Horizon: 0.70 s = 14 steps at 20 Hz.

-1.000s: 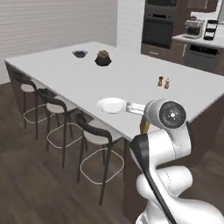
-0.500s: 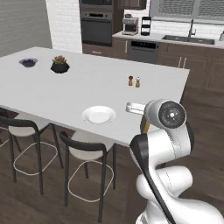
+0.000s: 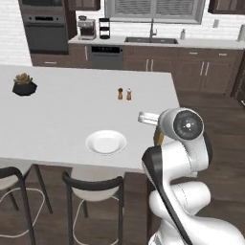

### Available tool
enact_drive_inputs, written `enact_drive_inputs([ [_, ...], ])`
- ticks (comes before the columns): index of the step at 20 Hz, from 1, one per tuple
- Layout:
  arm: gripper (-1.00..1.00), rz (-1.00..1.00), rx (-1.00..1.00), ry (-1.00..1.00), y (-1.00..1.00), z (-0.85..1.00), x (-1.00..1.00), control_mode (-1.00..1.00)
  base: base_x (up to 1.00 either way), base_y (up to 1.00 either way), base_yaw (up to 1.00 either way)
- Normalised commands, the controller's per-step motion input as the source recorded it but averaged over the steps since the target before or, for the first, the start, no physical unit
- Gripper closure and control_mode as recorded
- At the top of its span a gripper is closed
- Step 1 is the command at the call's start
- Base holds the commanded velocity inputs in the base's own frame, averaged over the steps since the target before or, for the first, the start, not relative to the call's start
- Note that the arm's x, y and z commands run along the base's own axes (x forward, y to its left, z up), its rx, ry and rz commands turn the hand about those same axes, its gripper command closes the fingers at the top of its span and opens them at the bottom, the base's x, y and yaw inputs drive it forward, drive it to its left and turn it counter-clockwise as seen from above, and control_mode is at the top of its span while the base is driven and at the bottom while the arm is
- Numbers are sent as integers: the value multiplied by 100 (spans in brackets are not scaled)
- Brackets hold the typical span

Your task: Start the toaster. Once the lever pops up, take the bread to the plate on the dining counter.

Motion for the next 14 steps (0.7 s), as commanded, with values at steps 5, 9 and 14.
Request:
enact_drive_inputs([
  [5, 100, -37, 0, -9, 46, 0, 15, -100, 3, 13, -10],
  [9, 100, -37, 0, -4, 40, 0, 38, -100, 0, 0, 0],
  [14, 100, -19, 0, 10, 13, 0, 56, -100, 0, 0, 0],
])
